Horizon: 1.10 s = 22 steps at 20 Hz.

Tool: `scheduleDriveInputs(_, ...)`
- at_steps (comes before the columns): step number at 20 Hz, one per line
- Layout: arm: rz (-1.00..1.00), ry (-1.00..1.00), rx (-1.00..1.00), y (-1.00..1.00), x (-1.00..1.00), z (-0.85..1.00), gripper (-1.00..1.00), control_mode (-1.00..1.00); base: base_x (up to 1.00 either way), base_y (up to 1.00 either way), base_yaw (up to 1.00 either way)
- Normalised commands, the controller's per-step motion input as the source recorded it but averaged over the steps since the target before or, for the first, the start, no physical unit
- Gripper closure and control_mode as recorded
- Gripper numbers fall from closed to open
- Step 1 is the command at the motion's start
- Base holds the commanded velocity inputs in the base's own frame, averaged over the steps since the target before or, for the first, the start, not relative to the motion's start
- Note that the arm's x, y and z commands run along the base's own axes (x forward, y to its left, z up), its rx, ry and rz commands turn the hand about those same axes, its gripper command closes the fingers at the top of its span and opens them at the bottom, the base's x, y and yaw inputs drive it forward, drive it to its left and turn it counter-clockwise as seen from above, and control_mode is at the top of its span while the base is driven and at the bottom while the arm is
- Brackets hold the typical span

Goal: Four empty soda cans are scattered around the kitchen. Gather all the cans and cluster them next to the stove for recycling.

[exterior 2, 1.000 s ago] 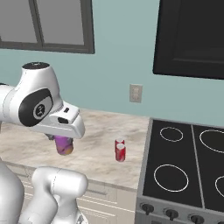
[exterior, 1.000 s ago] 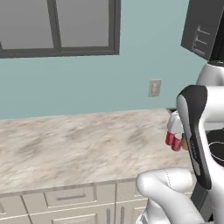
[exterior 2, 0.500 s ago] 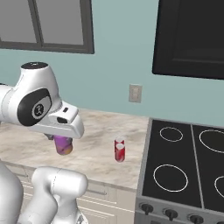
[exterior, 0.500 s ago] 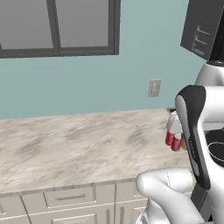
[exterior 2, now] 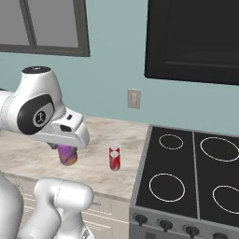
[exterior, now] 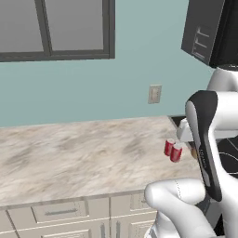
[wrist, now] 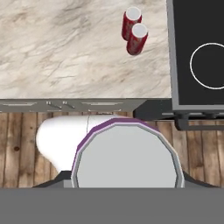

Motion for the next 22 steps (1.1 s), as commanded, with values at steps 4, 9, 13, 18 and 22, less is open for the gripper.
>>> scheduleDriveInputs(4, 0.00, -0.01, 0.01, -0.09, 0.02, -0.06, 1.00, -1.00, 0.01, -0.33, 0.00)
scheduleDriveInputs(9, 0.00, -0.03, 0.02, -0.25, 0.15, -0.28, 1.00, -1.00, 0.00, 0.00, 0.00)
scheduleDriveInputs(13, 0.00, -0.05, 0.00, -0.16, 0.32, -0.46, 1.00, -1.00, 0.00, 0.00, 0.00)
scheduleDriveInputs(18, 0.00, -0.04, 0.00, -0.10, 0.32, -0.53, 1.00, -1.00, 0.00, 0.00, 0.00)
scheduleDriveInputs(22, 0.00, -0.01, 0.00, -0.01, 0.40, -0.53, 1.00, -1.00, 0.00, 0.00, 0.00)
